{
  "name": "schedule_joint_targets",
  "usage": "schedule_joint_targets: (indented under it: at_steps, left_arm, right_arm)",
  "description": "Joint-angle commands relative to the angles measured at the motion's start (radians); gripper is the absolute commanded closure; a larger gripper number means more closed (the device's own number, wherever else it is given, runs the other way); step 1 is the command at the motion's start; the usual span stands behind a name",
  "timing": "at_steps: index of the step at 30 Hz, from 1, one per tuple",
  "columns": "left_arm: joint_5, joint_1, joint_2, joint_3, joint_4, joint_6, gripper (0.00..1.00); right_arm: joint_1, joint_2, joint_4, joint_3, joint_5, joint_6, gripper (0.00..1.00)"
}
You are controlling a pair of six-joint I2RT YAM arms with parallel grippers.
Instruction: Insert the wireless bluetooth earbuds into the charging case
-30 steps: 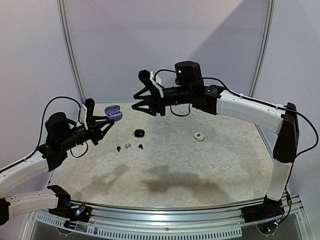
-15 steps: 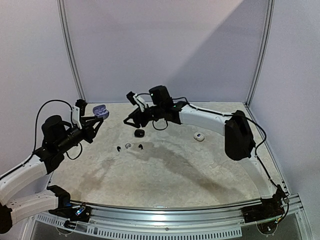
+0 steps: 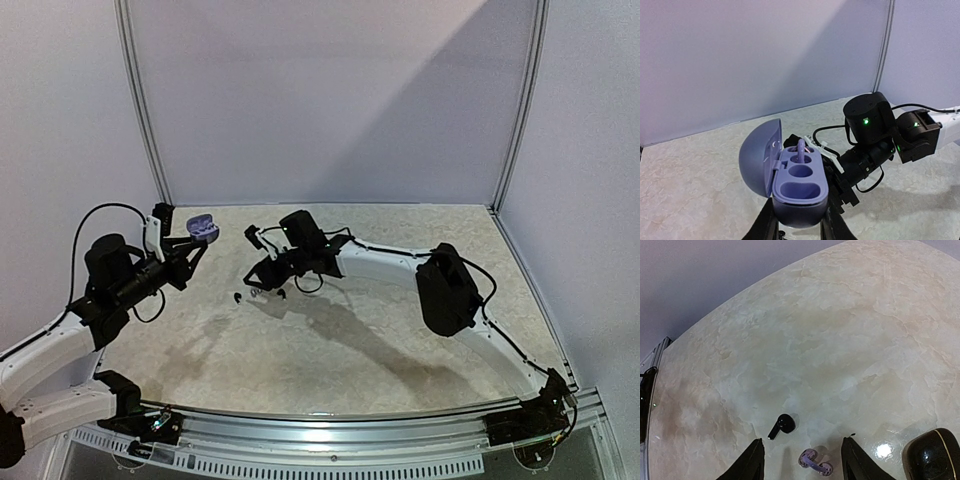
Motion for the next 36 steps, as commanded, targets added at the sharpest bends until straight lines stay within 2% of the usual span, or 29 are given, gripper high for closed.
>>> schedule_joint_targets:
  at_steps: [1, 11, 20, 27, 36]
  left_arm:
    - [0.012, 0.012, -0.005, -0.014, 0.024, 0.003, 1.00]
    - [0.011, 0.012, -0.008, -0.015, 0.021, 0.004, 1.00]
    - [0.011, 0.012, 0.014, -0.021, 0.046, 0.004, 1.00]
    - [0.005, 0.013, 0.028, -0.008, 0.047, 0.014, 1.00]
    - [0.053, 0.013, 0.051, -0.004, 0.055, 0.048, 1.00]
  right_arm:
    - [0.000, 0.037, -0.041, 0.046, 0.047, 0.011, 0.48]
    - [0.010, 0.064, -0.119, 0.039, -0.045, -0.092, 0.60]
    - [0.010, 0.069, -0.108, 0.034, -0.037, -0.113, 0.75]
    - [0.012, 0.070, -0.122, 0.023, -0.040, -0.152, 0.80]
    - [0.012, 0.039, -0.113, -0.008, -0.052, -0.187, 0.96]
